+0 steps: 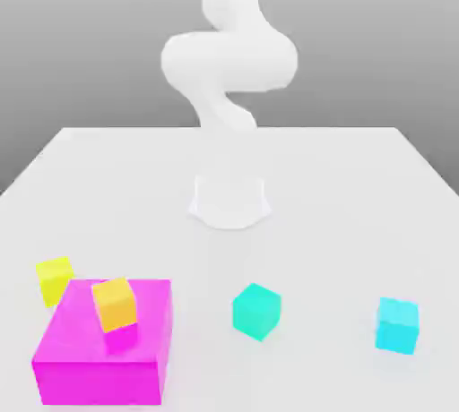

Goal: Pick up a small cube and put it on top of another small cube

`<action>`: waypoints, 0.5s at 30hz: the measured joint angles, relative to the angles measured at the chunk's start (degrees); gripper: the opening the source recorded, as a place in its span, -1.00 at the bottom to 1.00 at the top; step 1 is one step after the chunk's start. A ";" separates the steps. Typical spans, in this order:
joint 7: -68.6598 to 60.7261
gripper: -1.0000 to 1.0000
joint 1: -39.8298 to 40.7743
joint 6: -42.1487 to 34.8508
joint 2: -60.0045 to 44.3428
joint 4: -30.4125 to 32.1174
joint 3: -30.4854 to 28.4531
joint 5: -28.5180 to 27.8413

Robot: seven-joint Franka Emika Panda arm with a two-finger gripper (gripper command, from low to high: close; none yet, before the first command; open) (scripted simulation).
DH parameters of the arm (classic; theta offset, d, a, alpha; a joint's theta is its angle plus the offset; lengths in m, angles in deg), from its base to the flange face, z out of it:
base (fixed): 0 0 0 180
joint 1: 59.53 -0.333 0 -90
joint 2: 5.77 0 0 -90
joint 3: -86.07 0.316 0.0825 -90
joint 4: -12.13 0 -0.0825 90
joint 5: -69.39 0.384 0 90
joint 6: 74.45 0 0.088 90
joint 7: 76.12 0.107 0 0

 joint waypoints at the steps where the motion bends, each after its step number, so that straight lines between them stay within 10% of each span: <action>1: 2.54 0.00 1.43 0.78 -1.33 0.67 0.09 0.27; 15: 36.55 0.00 18.89 10.83 -18.58 9.34 1.13 2.12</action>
